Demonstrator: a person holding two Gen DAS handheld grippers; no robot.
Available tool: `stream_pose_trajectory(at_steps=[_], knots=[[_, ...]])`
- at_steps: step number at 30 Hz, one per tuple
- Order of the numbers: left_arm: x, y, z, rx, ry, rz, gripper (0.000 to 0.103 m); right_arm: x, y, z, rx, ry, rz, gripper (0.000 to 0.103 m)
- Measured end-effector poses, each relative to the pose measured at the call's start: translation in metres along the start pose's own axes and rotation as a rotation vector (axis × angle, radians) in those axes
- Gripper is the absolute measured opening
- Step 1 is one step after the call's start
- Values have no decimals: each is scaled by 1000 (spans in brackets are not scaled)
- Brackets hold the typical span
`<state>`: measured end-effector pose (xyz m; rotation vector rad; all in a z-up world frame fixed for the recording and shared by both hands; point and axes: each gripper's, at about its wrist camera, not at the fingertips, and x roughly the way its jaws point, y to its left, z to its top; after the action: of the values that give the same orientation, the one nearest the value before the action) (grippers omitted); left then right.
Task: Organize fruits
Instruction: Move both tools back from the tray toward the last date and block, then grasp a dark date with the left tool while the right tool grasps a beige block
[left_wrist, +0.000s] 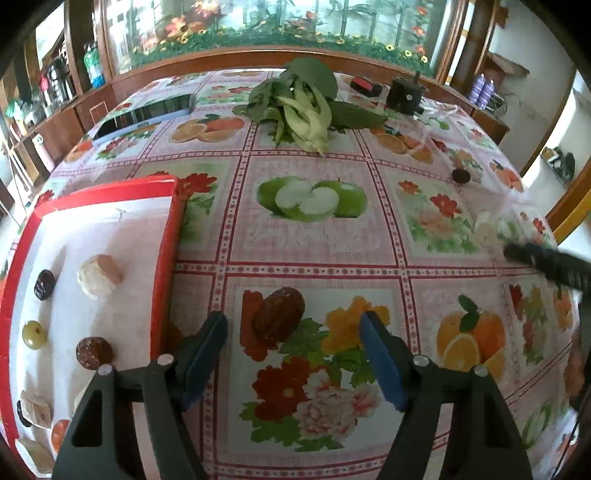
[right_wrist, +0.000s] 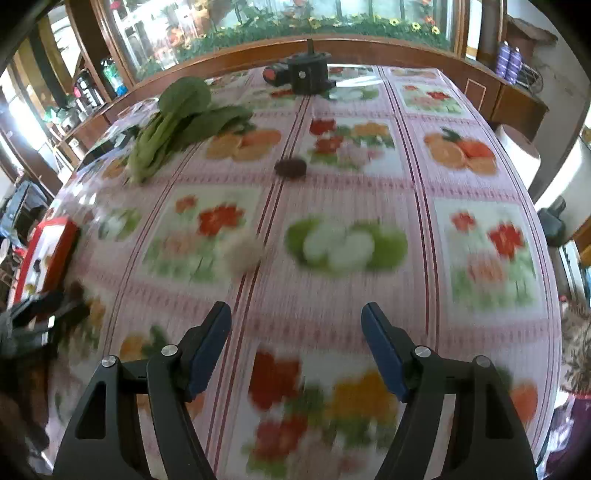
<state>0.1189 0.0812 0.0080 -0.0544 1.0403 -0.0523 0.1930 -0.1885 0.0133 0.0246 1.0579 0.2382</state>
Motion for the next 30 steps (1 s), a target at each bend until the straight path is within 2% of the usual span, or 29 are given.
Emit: stream_pose_trajectory(at_steps=[4,7,8,10,17,21,24,26,28,30], knots=[[1,0,1,-5,3,3,77,20,-1,27,-9,1,-9,74],[0,1,2,-27,10,-4,77,24,-1,47,-13,-46,-40,74],[0,2,2,-31,11,-8,77,25,-4,49,2,-47,-21,75],[0,2,2,-31,14,-9,77,30,-7,50,15,-19,28,77],[1,1,3,-46,5,-10,80,31,4,46,-18,-27,122,77],[2,-1,2,-33,7,0,81,38,12,54,-21,-37,142,77],[2,-1,2,-34,8,-2,81,46,20,58,-49,-48,123,76],[1,-1,2,-31,5,-7,81,46,24,57,-68,-58,81,64],[1,-1,1,-24,2,-10,80,46,27,54,-102,-61,12,41],[0,0,0,-21,-3,-22,80,46,28,53,-121,-62,-32,26]])
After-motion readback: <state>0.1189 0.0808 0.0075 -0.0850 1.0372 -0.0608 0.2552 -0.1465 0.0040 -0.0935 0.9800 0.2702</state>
